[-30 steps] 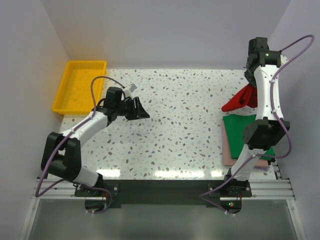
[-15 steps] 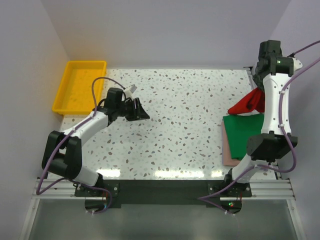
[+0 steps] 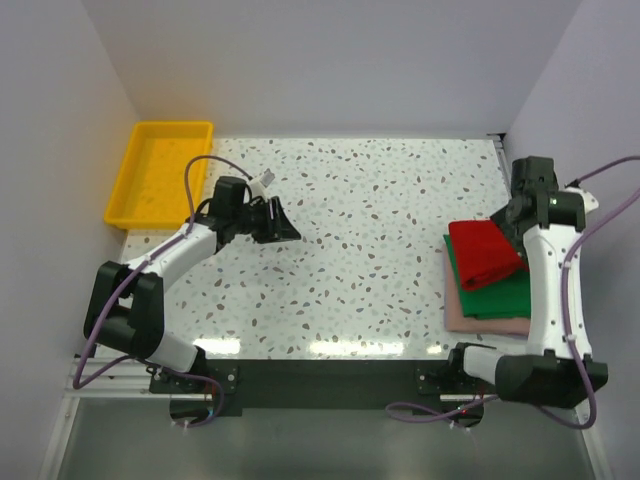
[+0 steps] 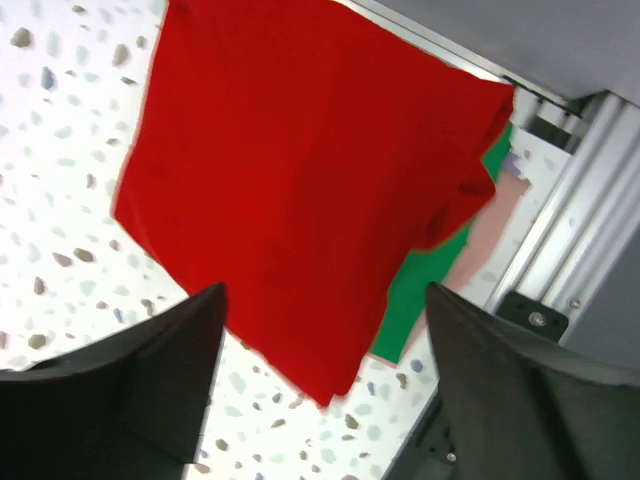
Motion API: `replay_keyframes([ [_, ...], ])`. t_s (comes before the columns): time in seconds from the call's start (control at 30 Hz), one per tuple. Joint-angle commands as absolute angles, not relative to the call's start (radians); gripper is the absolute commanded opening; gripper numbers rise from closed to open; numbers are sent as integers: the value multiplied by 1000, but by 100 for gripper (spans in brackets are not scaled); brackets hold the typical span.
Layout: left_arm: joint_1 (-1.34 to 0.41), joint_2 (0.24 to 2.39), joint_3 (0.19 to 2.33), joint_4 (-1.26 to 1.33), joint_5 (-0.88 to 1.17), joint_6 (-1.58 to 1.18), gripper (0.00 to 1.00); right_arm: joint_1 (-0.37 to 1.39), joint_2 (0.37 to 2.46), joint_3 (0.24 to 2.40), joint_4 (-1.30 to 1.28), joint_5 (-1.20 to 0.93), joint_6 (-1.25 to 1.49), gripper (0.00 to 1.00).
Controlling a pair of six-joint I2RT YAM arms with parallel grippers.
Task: Fold and stack the t-shirts
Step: Neatly place the folded tshirt to the corner, then reset both grippers
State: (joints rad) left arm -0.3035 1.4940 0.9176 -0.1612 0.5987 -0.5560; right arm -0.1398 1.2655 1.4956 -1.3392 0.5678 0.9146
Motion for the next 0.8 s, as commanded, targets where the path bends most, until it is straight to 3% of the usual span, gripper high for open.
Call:
replay_keyframes([
  [0.0, -305, 1486, 905, -104, 644, -548, 46, -144, 1105, 1349, -1436, 558, 870, 99],
  [0.2, -305, 1471, 899, -104, 640, -549, 46, -144, 976, 1237, -1249, 378, 669, 99],
  [0.53, -305, 1336, 946, -213, 478, -468, 47, -117, 879, 1026, -827, -156, 538, 99],
  [0.77, -304, 1164, 960, -324, 249, -376, 48, 179, 899, 933, -612, -48, 548, 99],
])
